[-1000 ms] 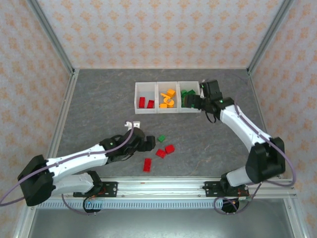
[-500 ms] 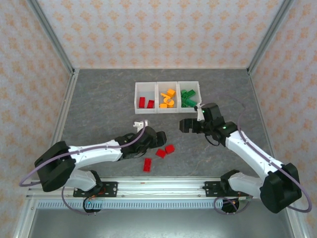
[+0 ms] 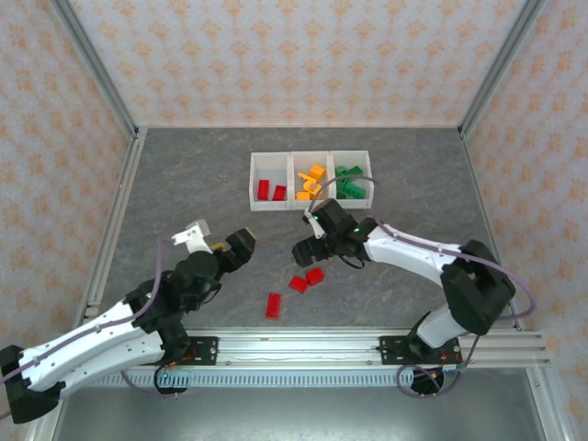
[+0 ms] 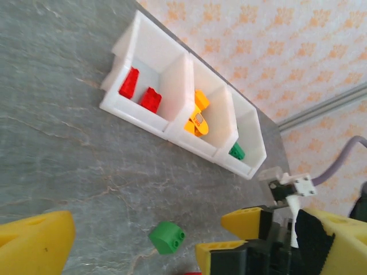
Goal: Sort the legos into containers by color
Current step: Pick up the lego from the bottom-center of the table.
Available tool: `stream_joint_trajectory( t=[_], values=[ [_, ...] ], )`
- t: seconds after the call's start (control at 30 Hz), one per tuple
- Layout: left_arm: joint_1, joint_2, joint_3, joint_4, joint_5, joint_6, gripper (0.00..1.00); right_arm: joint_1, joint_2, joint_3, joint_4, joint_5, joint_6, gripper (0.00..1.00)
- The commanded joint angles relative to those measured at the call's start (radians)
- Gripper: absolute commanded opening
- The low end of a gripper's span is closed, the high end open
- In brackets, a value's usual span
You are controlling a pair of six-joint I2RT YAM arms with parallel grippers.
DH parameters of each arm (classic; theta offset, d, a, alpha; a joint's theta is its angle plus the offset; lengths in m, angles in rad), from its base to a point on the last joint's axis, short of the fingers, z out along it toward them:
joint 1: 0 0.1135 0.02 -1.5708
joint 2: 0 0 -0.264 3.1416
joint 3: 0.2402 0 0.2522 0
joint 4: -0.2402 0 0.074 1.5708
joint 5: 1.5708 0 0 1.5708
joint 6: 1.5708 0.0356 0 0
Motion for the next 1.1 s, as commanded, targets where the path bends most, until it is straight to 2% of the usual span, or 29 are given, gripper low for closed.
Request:
stream_joint_trajectory(
  t=[0.0,0.17,0.37,0.63,0.87,1.07],
  values=[
    [0.0,-0.081,0.004,-0.17,-0.063,0.011,0.99,0.023,0.074,0.065,-0.018,0.081,-0.043,0.93],
    [0.0,-0.173,0.047,-0.254,-0.045,0.065,1.0,0.052,0.174,0.127,-0.049,0.114,-0.05,0.89],
    [0.001,-0.17,0.123,-0.384,-0.06,0.105,0.99,0.076,0.261,0.169,-0.067,0.124,-0.058,0.8],
    [0.0,-0.147,0.109,-0.329,-0.029,0.171,0.99,0.08,0.301,0.191,-0.092,0.159,-0.053,0.62],
    [0.0,-0.125,0.102,-0.315,-0.018,0.186,0.99,0.082,0.327,0.208,-0.113,0.171,-0.05,0.41],
    [0.001,-0.133,0.096,-0.309,-0.016,0.192,0.99,0.081,0.262,0.207,-0.116,0.198,-0.039,0.28]
  ],
)
